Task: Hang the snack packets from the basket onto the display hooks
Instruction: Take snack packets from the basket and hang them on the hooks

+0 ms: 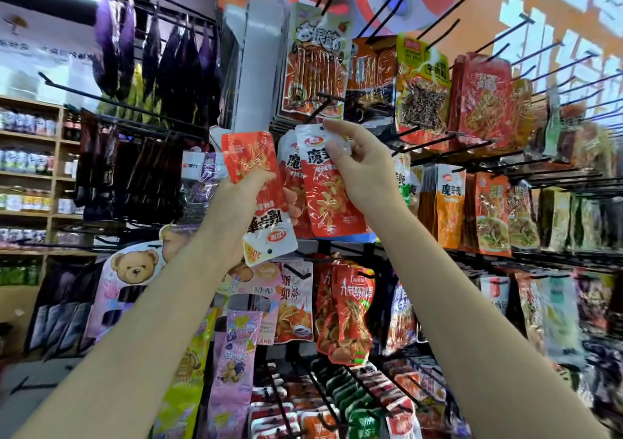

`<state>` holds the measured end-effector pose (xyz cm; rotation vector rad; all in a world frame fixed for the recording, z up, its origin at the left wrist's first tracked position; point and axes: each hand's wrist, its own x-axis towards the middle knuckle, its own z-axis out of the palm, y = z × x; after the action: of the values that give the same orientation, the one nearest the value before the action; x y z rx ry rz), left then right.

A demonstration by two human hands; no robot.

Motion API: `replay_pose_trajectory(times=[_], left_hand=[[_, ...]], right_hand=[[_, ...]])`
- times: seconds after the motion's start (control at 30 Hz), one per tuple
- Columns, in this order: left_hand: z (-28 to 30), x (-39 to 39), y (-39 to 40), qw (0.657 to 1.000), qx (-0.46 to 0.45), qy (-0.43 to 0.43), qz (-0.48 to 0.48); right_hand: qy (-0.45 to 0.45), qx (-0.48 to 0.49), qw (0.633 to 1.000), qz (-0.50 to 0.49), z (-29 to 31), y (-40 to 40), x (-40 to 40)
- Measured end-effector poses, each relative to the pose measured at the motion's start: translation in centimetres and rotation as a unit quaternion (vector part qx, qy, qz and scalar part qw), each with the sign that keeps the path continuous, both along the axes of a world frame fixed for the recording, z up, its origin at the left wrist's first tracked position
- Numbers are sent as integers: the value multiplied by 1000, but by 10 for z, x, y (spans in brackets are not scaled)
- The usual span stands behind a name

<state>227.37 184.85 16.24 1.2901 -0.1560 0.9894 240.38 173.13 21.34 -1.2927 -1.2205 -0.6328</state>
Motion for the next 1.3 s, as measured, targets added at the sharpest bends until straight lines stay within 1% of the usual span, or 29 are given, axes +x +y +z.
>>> replay_pose_trajectory(times=[0.1,0.27,0.37,0.43,0.5,0.57,0.6,0.67,0.7,0.77,0.83,0.9,1.0,1.1,1.17,1.23,1.3], left_hand=[[0,-5,1,1000,7,2,-10],[-1,-12,0,1000,18,-1,3],[0,-14,2,1000,6,-10,-2],[0,-13,6,1000,3,-17,25],[0,-13,6,998,15,-21,51],[0,-12,6,998,32,-16,55],[0,-11,5,997,46,-8,59],[2,-6,1,995,73,16,70],[2,-3,-2,993,84,26,73],[4,1,-7,992,97,36,66],[4,4,-7,992,101,43,60],[2,6,-2,991,99,48,80],[-1,8,4,989,83,46,113],[0,7,1,991,85,44,94],[-1,4,-4,989,115,72,64],[-3,2,-5,986,129,86,60],[-2,-1,-2,990,101,57,77]], right_hand=[[-20,4,999,-26,3,4,-1],[-43,11,996,-72,3,5,-8],[-57,-12,991,-120,4,10,-6],[-75,-34,982,-172,3,12,-4],[-91,-4,977,-190,1,10,-5],[-100,44,981,-163,0,2,-10],[-88,51,987,-124,0,-2,-15],[-45,19,999,-7,1,-8,-25],[-32,-5,999,31,1,-9,-29],[-29,-27,997,61,0,-8,-30],[-29,-3,997,67,2,-9,-26],[-25,21,998,62,5,-11,-17],[-30,21,999,26,8,-10,-6],[-22,32,999,26,8,-4,-4],[-12,58,997,45,8,-3,-2],[3,75,995,64,8,-8,-3],[3,81,995,53,6,-14,-3]])
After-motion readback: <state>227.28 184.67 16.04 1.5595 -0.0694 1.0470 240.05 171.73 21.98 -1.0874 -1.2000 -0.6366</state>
